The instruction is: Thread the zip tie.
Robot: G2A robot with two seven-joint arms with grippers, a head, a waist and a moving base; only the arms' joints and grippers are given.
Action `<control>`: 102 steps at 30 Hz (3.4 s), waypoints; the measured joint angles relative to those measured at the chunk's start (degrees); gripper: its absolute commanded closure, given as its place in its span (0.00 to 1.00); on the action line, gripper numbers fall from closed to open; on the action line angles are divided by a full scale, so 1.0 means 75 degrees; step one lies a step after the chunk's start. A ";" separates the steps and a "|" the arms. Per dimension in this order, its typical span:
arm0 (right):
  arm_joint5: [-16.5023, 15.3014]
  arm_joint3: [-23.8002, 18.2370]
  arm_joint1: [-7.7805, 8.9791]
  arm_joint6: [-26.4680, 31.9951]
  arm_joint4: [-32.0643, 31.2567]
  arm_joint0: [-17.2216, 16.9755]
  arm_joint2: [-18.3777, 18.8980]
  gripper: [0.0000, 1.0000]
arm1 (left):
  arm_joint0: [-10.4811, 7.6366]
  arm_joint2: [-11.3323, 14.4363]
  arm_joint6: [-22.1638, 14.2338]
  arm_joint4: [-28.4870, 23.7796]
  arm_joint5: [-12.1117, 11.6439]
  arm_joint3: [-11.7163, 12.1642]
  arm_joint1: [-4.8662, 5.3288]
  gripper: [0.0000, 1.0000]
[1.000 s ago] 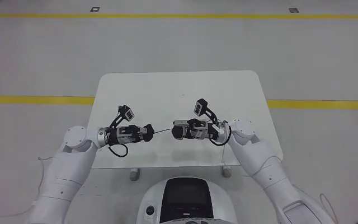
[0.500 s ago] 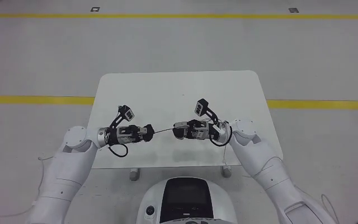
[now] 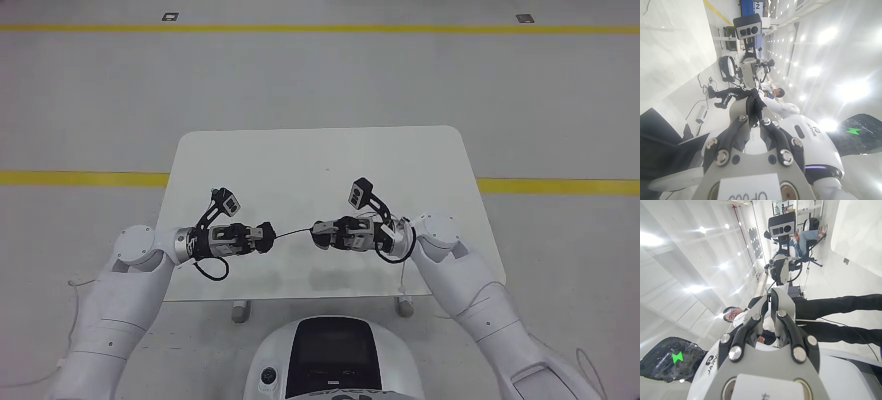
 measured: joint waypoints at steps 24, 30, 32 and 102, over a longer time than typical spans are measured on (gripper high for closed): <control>-0.0085 0.0109 0.0023 -0.0088 0.0201 0.0098 -0.0249 1.00 | 0.0000 0.0000 0.0000 0.0000 0.0000 0.0000 0.0000 1.00; -0.0116 0.0144 0.0042 -0.0092 0.0213 0.0096 -0.0261 1.00 | 0.0000 0.0000 0.0000 0.0000 0.0000 0.0000 0.0000 0.00; -0.0129 0.0157 0.0052 -0.0122 0.0209 0.0088 -0.0250 1.00 | 0.0000 0.0000 0.0000 0.0000 0.0000 0.0000 0.0000 0.00; -0.0599 -0.0047 -0.0160 -0.0899 0.0808 -0.0125 -0.0907 1.00 | -0.0346 0.1083 0.0290 -0.1007 -0.0172 0.0006 0.0054 0.40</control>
